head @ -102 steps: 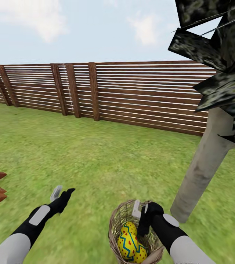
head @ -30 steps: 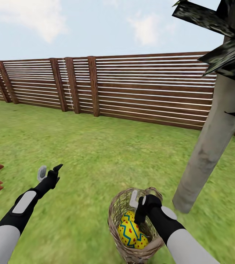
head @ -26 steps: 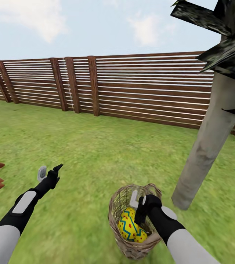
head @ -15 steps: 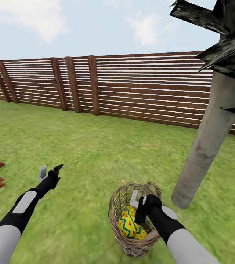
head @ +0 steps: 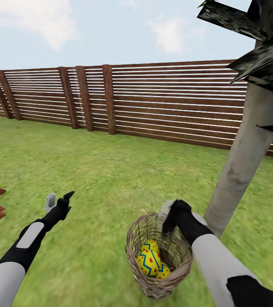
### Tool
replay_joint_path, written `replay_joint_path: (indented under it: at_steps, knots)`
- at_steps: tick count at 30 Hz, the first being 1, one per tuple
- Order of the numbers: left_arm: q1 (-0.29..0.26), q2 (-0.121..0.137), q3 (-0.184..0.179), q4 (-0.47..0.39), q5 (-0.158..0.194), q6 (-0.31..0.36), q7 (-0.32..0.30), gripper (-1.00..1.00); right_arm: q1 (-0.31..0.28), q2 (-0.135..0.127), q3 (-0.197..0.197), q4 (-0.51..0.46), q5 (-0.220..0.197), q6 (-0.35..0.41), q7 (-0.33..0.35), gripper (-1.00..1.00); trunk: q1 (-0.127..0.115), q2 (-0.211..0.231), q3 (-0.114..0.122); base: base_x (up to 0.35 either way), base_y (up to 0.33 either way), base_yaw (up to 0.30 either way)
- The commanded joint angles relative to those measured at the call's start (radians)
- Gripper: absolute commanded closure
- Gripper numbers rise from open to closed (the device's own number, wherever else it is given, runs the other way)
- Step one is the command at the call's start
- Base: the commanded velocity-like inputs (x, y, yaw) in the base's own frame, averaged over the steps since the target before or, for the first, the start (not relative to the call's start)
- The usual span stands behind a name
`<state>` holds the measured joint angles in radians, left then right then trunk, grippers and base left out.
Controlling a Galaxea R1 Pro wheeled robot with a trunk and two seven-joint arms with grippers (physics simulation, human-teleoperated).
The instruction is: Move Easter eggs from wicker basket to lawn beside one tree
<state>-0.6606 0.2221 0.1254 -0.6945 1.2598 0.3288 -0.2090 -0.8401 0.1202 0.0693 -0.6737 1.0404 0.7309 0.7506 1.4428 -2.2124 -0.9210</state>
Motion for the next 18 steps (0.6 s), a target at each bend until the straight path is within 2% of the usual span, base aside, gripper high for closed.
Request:
replay_joint_path:
  at_steps: [1,2,3,5,6,7,9,11,18]
  knots:
    - [-0.001,0.0,0.003,0.0,0.007,0.009,-0.001,-1.0,-0.016,0.003,-0.019,0.016,0.009,0.015,0.003,-1.0,0.0,0.0,-0.001,0.0,0.0,0.0]
    - [-0.001,-0.001,0.002,0.0,0.007,0.009,-0.001,-1.0,-0.07,0.013,-0.117,0.094,-0.005,0.056,-0.037,-1.0,0.0,0.0,-0.001,0.0,0.0,0.0]
    - [-0.001,-0.002,0.002,0.0,0.007,0.009,-0.001,-1.0,-0.096,0.016,-0.175,0.136,-0.025,0.068,-0.068,-1.0,0.0,0.0,-0.001,0.0,0.0,0.0]
    - [-0.001,-0.004,0.001,0.0,0.006,0.009,0.0,-1.0,-0.139,0.018,-0.279,0.214,-0.1,0.079,-0.148,-1.0,0.0,0.0,-0.001,0.0,0.0,0.0]
    - [-0.001,-0.008,0.001,0.0,0.005,0.008,0.0,-1.0,-0.155,0.019,-0.314,0.251,-0.149,0.08,-0.194,-1.0,0.0,0.0,-0.001,0.0,0.0,0.0]
    - [-0.001,-0.013,0.001,0.0,0.003,0.008,0.0,-1.0,-0.171,0.024,-0.35,0.311,-0.251,0.074,-0.283,-1.0,0.0,0.0,-0.001,0.0,0.0,0.0]
    - [-0.001,-0.016,0.001,0.0,0.002,0.008,0.0,-1.0,-0.178,0.034,-0.365,0.349,-0.326,0.054,-0.333,-1.0,0.0,0.0,-0.001,0.0,0.0,0.0]
    - [-0.001,-0.017,0.001,0.0,0.002,0.008,0.0,-1.0,-0.181,0.046,-0.37,0.37,-0.36,0.039,-0.354,-1.0,0.008,-0.014,-0.007,0.0,0.0,0.0]
    - [-0.001,-0.018,0.001,0.0,0.001,0.009,0.0,-1.0,-0.183,0.054,-0.374,0.385,-0.382,0.028,-0.369,-1.0,0.034,-0.063,-0.029,0.0,0.0,0.0]
